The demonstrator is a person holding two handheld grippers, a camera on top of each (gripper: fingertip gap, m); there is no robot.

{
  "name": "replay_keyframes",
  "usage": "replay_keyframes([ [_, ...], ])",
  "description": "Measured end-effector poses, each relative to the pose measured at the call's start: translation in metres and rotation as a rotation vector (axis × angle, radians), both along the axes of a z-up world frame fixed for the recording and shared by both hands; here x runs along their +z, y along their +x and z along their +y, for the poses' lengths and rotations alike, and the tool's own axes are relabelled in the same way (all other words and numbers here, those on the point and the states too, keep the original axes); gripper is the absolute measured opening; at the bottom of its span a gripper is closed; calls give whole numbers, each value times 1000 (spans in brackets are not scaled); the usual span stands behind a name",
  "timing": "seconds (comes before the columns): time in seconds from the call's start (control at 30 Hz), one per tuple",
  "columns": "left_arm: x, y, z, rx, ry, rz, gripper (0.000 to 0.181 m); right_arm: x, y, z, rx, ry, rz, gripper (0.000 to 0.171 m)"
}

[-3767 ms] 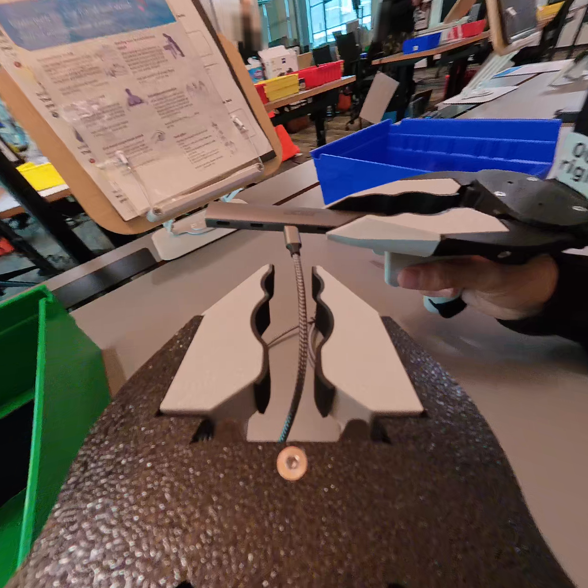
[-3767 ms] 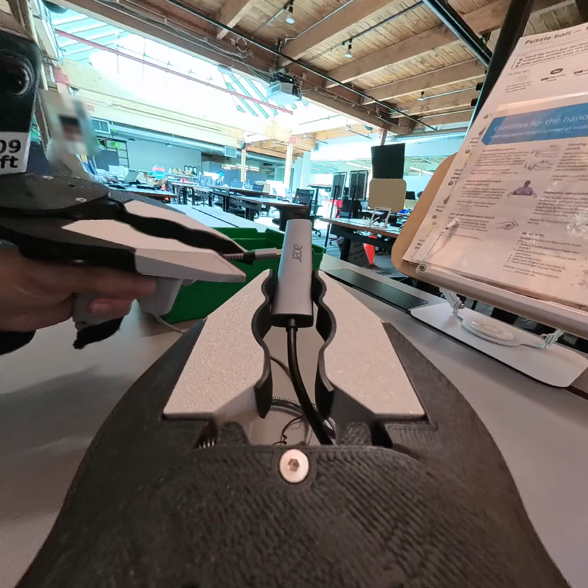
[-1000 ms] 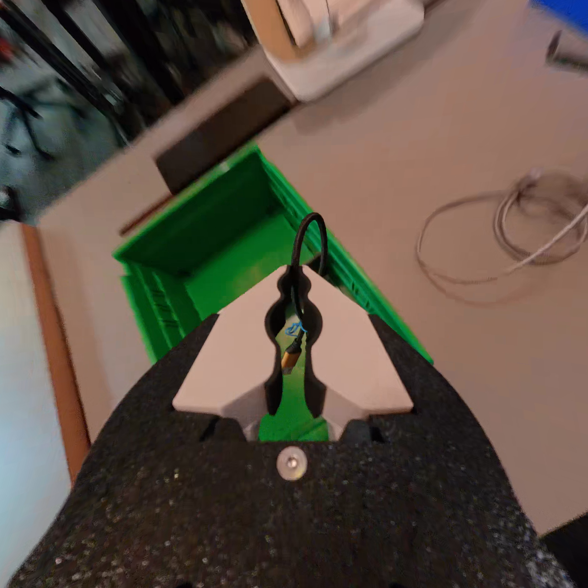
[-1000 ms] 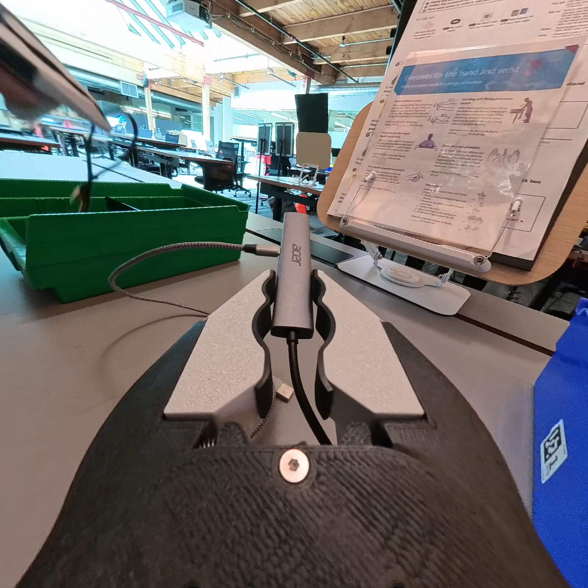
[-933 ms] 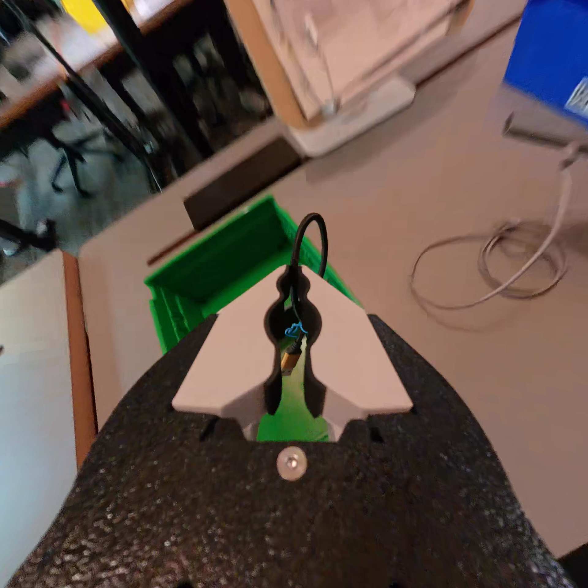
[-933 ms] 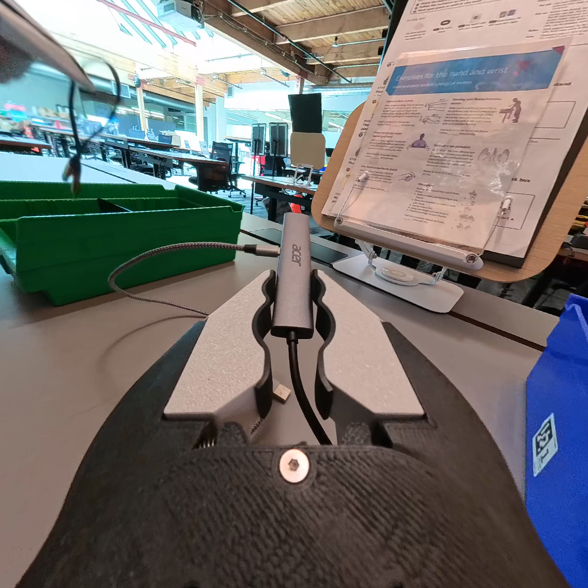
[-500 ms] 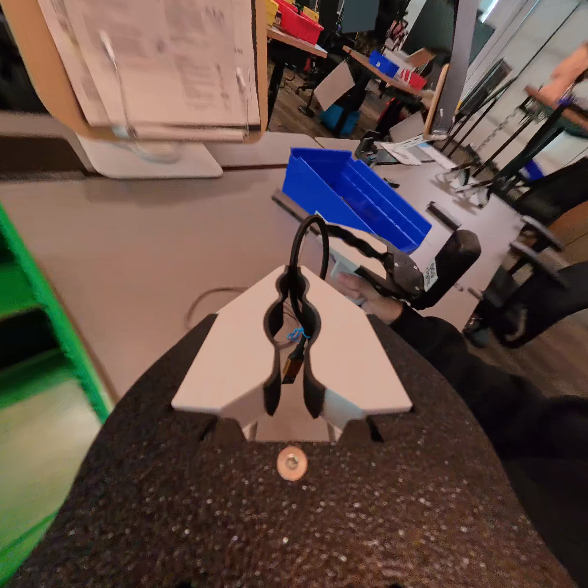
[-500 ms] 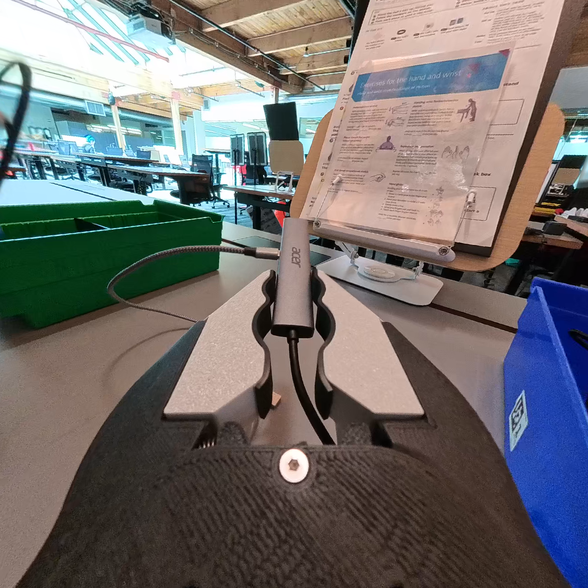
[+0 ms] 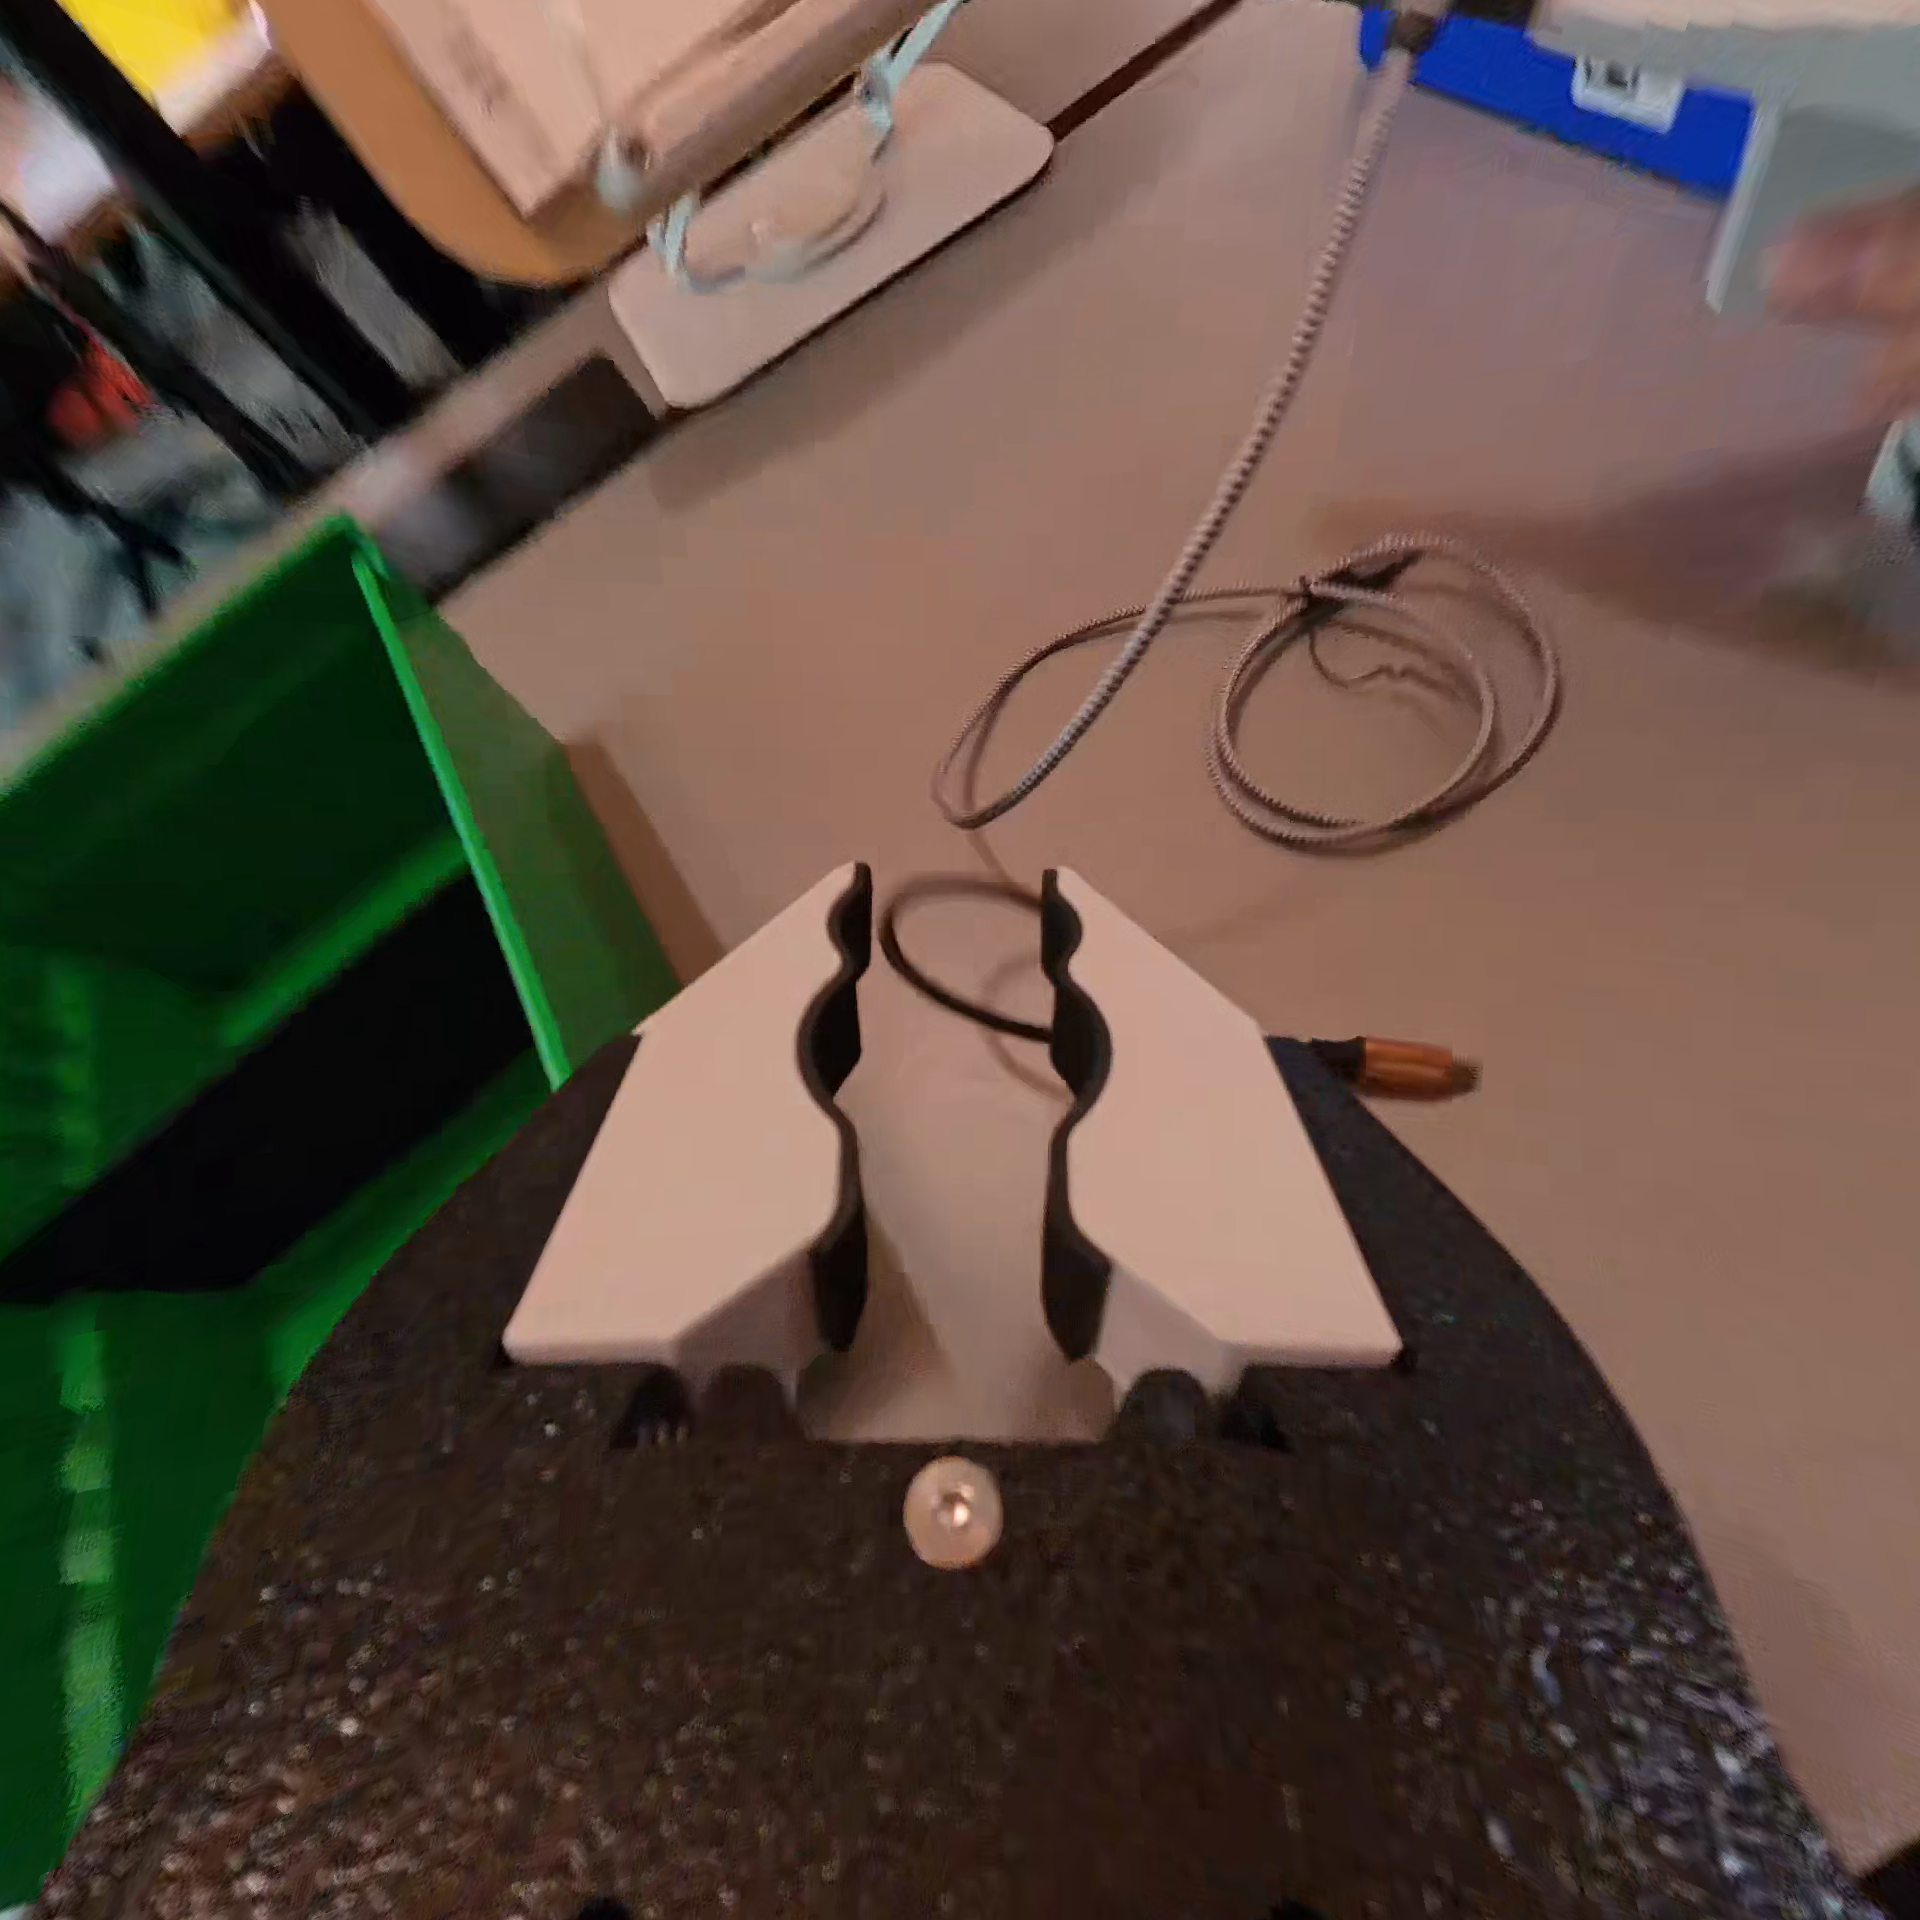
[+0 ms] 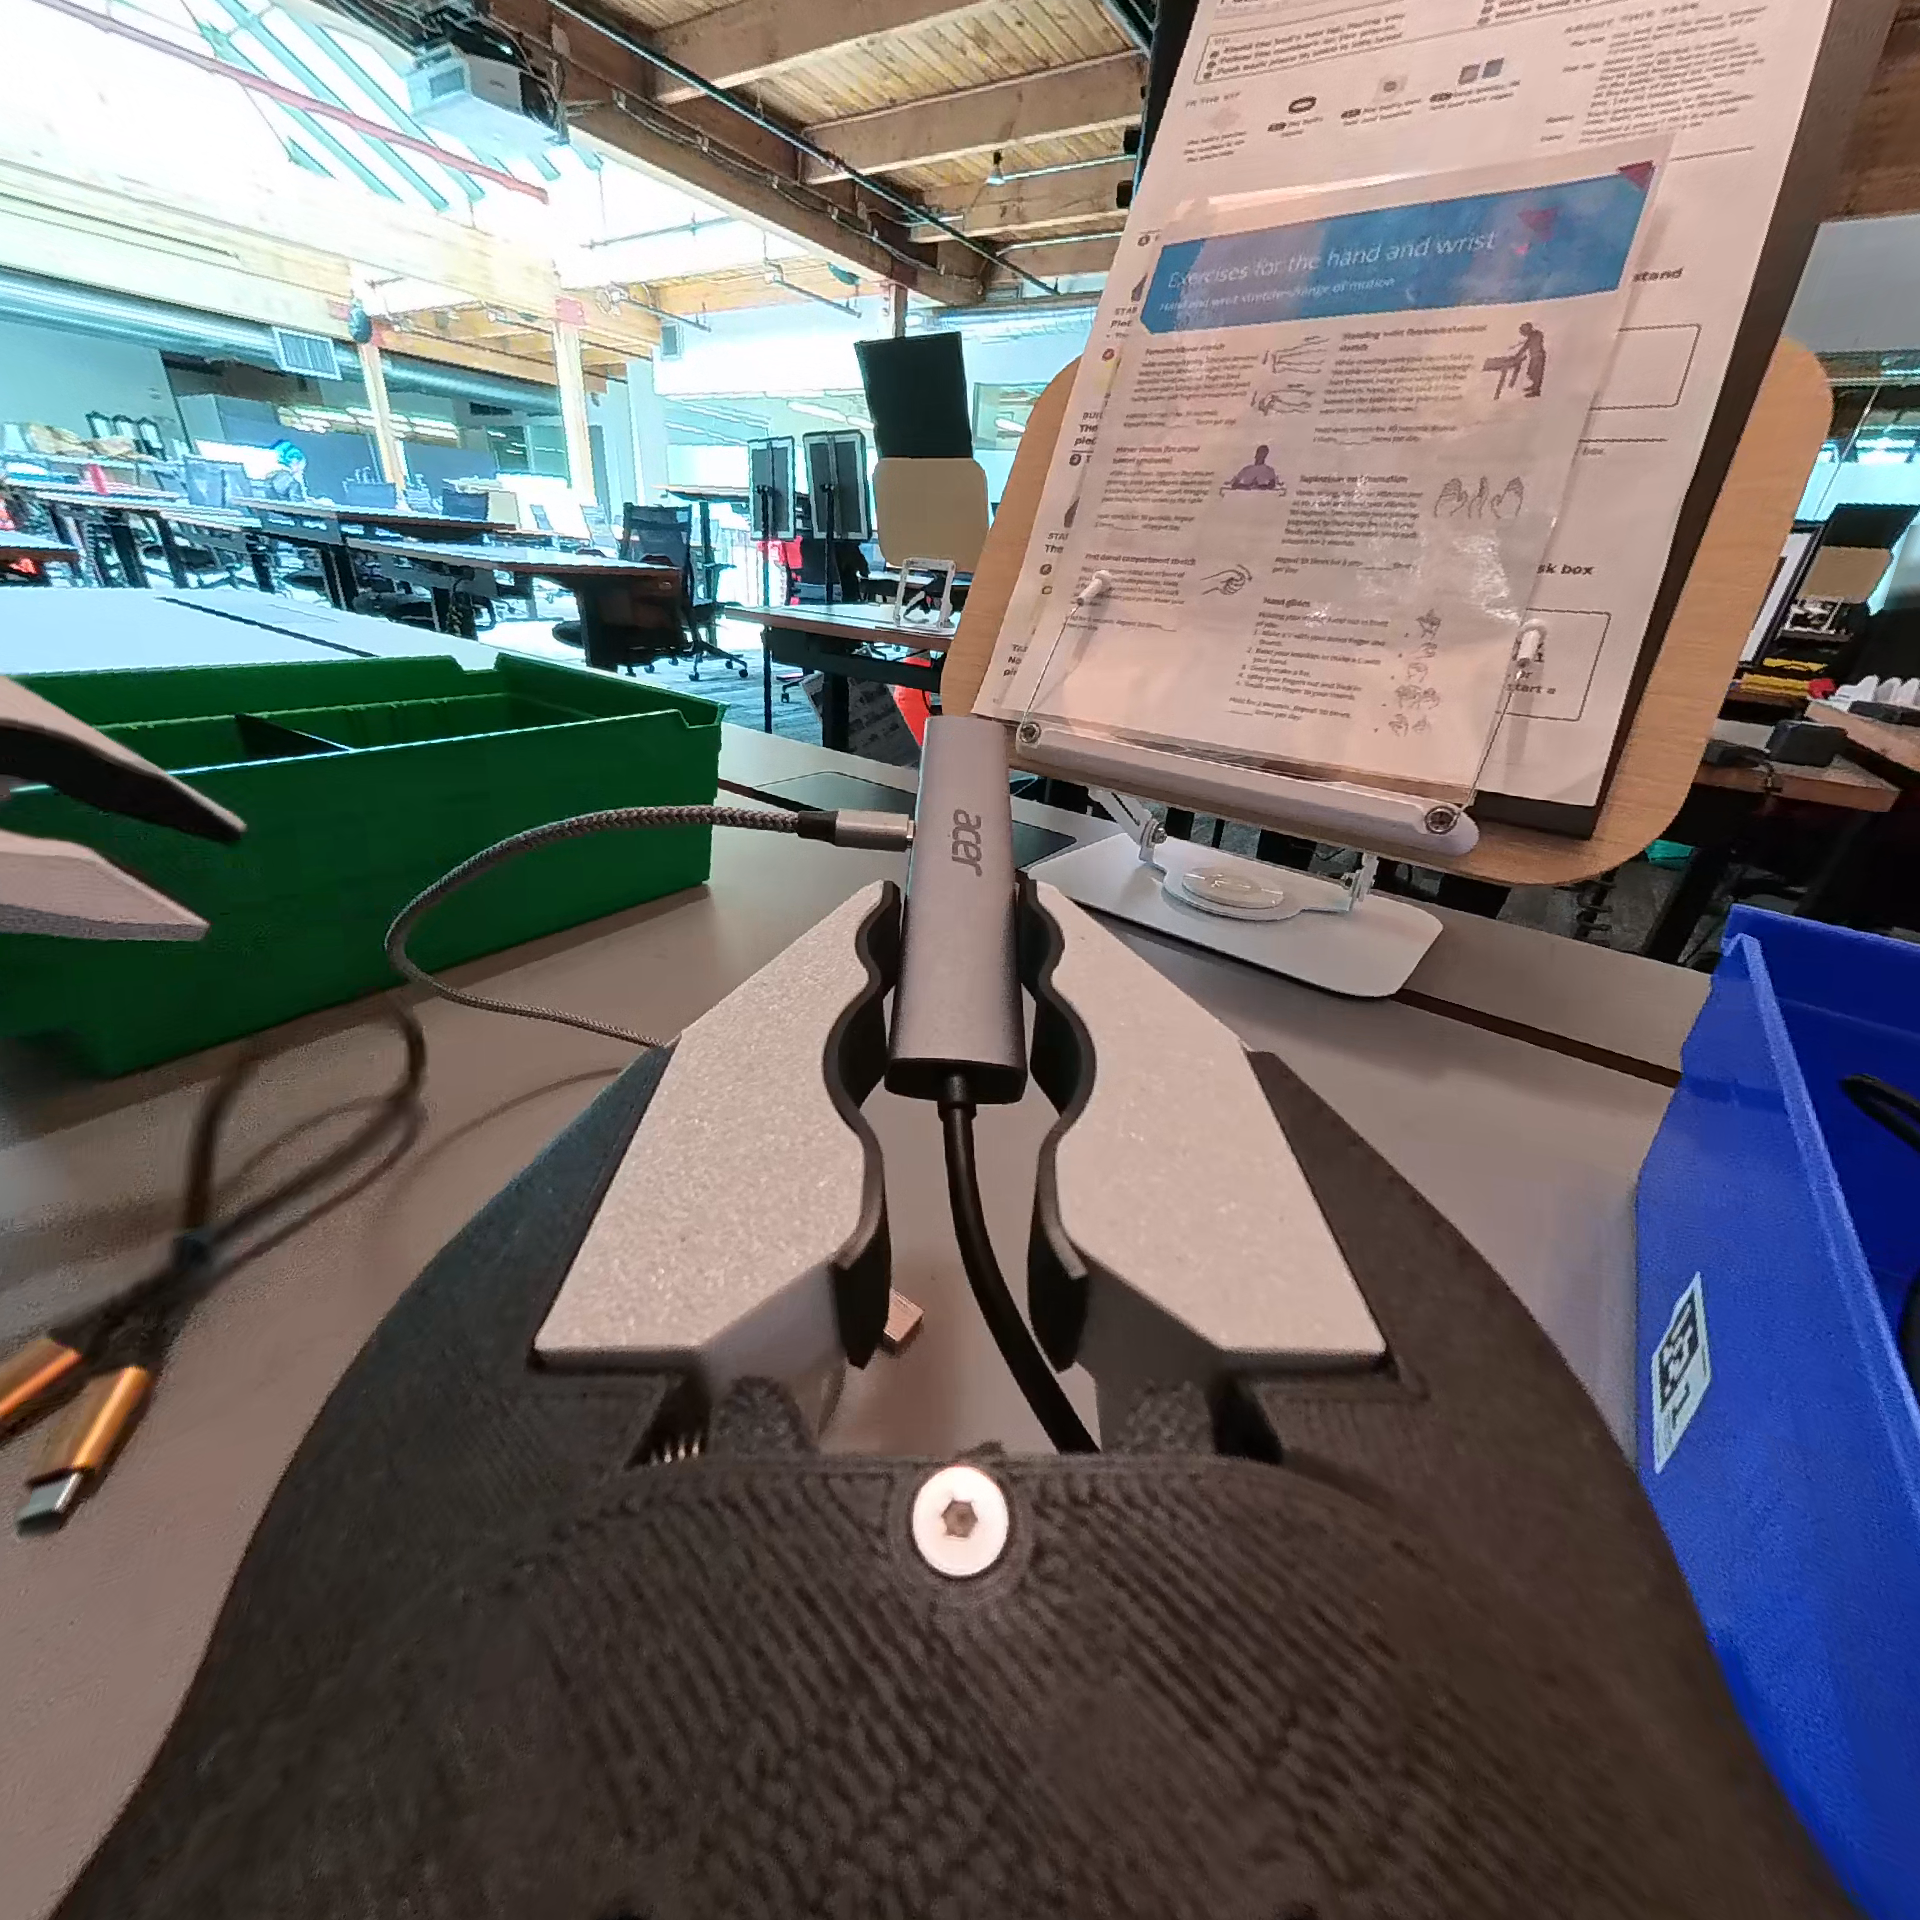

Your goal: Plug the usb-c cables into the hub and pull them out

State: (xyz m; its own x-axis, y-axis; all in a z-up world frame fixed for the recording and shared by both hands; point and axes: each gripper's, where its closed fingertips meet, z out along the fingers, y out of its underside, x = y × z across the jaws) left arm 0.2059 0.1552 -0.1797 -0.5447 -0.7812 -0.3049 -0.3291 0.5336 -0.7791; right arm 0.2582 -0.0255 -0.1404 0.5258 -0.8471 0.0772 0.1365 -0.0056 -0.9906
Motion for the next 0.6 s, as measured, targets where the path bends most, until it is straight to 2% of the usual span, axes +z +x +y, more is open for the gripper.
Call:
replay_keyframes([
  [0.03, 2, -2, 2, -21, 83, -37, 32, 0, 0, 0, 0, 1, 0, 20],
  [0.1, -1, -8, 3, -88, 229, -42, 34, 0, 0, 0, -2, -4, -3, 20],
  [0.2, -23, -40, -31, -445, 308, 28, 33, 0, 0, 1, 5, -4, -2, 20],
  [0.27, -38, -50, -39, -593, 382, 45, 32, 0, -1, 3, 14, -6, -2, 20],
  [0.4, -60, -44, -42, -719, 477, 54, 18, -2, -2, 6, 27, -16, -1, 20],
  [0.6, -86, -37, -40, -814, 551, 135, 14, -2, -2, 7, 39, -15, 6, 20],
])
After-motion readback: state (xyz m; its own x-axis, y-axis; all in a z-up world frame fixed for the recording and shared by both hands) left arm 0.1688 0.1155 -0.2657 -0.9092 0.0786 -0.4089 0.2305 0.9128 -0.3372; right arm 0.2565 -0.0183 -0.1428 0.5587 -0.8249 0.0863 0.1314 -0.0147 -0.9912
